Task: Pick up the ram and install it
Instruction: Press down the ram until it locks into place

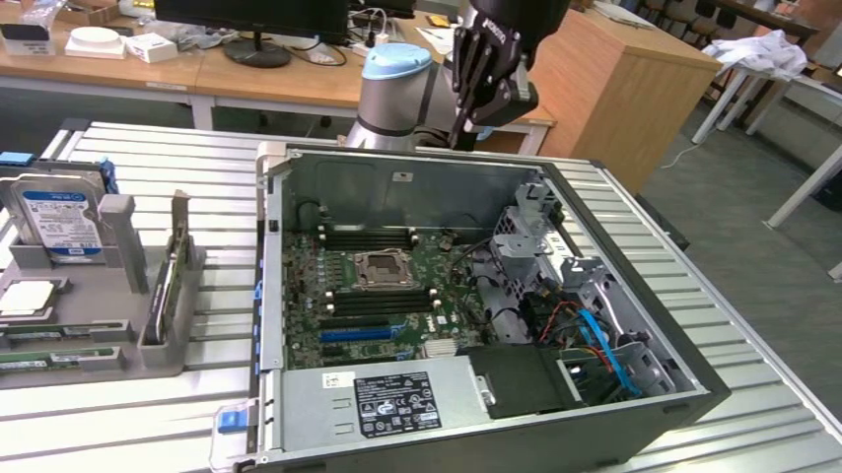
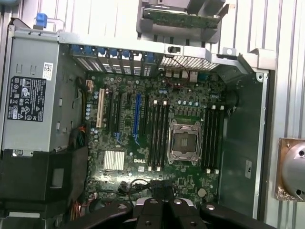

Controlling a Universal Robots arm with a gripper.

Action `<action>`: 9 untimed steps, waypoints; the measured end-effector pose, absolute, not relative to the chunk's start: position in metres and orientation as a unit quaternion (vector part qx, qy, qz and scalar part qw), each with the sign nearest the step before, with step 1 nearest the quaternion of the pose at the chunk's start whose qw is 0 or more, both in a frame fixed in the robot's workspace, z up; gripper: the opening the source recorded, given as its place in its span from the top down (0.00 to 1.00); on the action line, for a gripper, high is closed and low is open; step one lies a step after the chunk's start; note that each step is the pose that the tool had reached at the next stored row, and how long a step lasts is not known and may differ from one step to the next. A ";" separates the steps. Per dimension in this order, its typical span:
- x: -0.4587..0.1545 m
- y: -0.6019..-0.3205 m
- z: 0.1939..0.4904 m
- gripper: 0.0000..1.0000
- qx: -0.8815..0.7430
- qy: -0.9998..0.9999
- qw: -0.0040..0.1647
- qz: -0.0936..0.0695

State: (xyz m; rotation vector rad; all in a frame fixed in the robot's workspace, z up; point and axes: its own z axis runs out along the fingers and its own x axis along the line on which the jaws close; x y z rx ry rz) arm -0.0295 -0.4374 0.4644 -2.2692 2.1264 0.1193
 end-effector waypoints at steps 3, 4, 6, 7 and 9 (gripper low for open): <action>-0.029 -0.437 0.459 0.90 -0.729 0.683 0.015 0.038; -0.029 -0.437 0.457 0.90 -0.729 0.683 0.015 0.038; -0.029 -0.437 0.453 0.90 -0.729 0.683 0.015 0.038; -0.029 -0.437 0.452 0.90 -0.729 0.683 0.015 0.038; -0.030 -0.437 0.448 0.90 -0.729 0.683 0.015 0.038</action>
